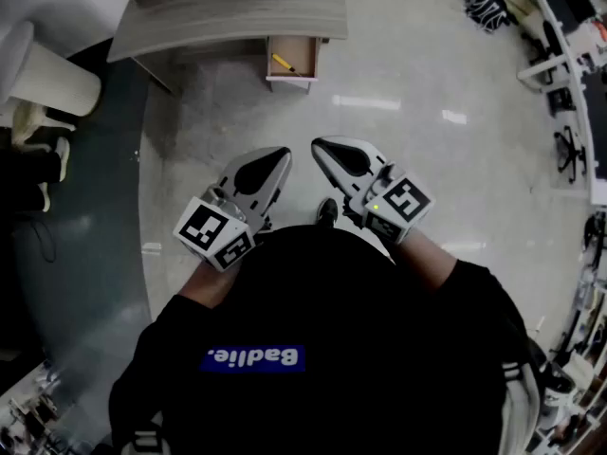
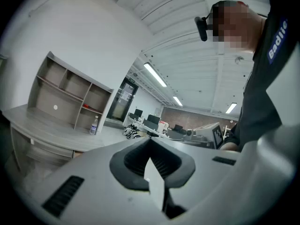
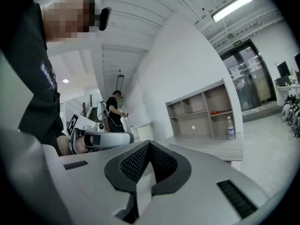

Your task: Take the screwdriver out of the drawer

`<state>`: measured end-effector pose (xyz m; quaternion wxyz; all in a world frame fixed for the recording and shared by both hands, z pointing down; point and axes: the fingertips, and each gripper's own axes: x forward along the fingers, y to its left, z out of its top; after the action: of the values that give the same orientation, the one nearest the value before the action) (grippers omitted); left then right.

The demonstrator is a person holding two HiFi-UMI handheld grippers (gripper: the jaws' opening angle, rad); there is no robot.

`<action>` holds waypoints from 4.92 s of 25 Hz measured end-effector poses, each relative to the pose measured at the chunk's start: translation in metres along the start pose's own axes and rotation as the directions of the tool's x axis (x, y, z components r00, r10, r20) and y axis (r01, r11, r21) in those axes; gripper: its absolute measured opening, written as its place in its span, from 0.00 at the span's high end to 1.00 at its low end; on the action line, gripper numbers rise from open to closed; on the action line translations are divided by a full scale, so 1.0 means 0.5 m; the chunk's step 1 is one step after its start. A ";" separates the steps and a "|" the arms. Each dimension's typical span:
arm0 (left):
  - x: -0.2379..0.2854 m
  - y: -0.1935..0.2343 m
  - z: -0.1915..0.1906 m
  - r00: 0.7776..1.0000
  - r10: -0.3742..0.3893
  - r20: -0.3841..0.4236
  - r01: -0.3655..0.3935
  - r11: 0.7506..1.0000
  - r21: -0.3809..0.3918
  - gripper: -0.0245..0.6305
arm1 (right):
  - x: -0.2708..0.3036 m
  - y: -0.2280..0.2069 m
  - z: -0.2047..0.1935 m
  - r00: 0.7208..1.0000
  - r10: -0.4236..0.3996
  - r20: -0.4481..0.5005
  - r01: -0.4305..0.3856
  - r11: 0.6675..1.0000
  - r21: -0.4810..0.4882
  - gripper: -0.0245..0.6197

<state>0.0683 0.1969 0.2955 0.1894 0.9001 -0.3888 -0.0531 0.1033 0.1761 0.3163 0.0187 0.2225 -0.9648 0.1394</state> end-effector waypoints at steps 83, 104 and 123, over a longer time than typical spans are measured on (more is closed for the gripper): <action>0.195 0.525 0.161 0.997 -0.073 -0.016 0.072 0.997 -0.039 0.97 | 0.433 -0.398 -0.009 0.944 -0.262 -0.199 0.246 0.964 -0.101 0.91; 0.292 0.620 0.174 0.989 0.149 -0.016 -0.149 0.987 -0.065 0.97 | 0.555 -0.603 -0.198 0.886 -0.094 -0.453 0.051 0.993 -0.108 0.88; 0.292 0.700 0.095 0.965 0.258 -0.051 -0.262 0.958 -0.116 0.97 | 0.601 -0.770 -0.517 0.744 -0.174 -0.646 0.142 0.985 -0.102 0.80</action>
<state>-0.0801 -0.1417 0.3928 0.2562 0.8287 -0.4964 -0.0357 -0.0067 -0.2115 0.6946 0.3700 0.2402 -0.8784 0.1837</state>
